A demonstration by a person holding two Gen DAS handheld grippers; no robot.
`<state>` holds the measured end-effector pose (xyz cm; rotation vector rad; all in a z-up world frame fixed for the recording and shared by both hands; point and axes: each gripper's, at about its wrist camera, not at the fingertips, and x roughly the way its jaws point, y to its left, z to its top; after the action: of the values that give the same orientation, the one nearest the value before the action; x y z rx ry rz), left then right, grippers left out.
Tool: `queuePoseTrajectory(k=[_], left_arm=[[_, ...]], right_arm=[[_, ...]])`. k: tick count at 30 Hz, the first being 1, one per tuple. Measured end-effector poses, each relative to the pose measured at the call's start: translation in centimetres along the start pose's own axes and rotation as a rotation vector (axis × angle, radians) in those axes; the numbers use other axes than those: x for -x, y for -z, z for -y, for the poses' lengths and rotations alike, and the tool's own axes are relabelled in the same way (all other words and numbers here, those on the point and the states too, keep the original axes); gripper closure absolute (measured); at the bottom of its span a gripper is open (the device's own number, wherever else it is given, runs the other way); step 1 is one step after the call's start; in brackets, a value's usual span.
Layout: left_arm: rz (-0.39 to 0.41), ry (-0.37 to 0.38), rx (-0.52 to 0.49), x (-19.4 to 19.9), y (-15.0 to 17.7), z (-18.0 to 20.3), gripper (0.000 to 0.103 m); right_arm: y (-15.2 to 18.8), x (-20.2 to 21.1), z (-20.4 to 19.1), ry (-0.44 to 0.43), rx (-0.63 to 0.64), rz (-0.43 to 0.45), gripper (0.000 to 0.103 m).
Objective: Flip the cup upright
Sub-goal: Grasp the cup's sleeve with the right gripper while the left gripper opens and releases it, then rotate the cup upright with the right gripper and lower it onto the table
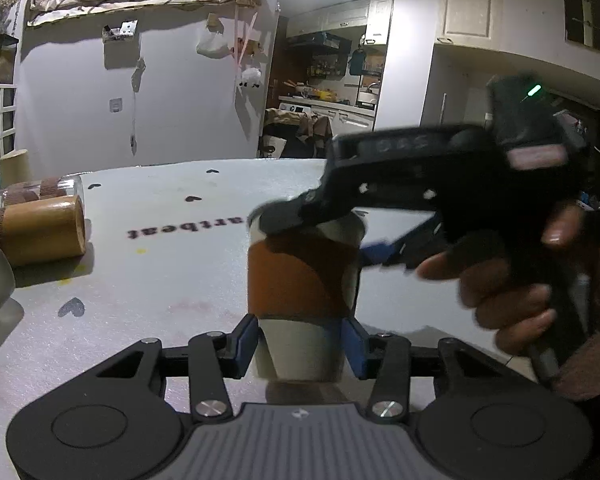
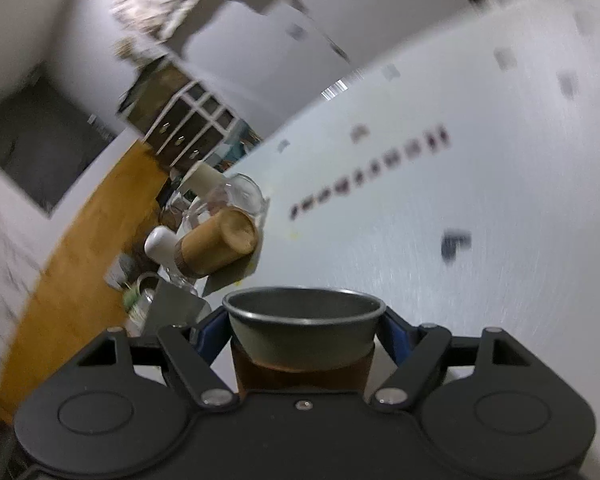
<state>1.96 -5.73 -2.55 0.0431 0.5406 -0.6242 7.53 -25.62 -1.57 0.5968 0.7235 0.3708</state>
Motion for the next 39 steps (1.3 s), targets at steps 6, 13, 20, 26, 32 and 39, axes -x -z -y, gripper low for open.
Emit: queuePoseTrajectory(k=[6,13,20,26,32,39], left_arm=[[-0.009,-0.014,0.023,-0.5,0.4,0.2,0.054],[-0.002,-0.072,0.035,-0.5,0.4,-0.2,0.050],[0.019,-0.148,0.050,-0.9,0.1,-1.1,0.040],[0.001,-0.184,0.073,-1.8,0.2,-2.2,0.038],[-0.004,-0.213,0.079,-2.3,-0.1,-3.0,0.037],[-0.009,-0.231,0.083,-2.9,-0.5,-3.2,0.036]], right_arm=[[0.5,2.7,-2.7,0.128,0.307,0.062,0.025],[-0.9,3.6,-1.5,0.329,0.475,0.166,0.025],[-7.5,3.5,4.9,0.529,0.409,0.308,0.025],[-13.2,3.0,10.5,0.651,0.299,0.404,0.025],[-17.6,1.7,14.6,0.769,0.232,0.495,0.025],[-19.9,0.4,17.9,0.867,0.227,0.569,0.025]])
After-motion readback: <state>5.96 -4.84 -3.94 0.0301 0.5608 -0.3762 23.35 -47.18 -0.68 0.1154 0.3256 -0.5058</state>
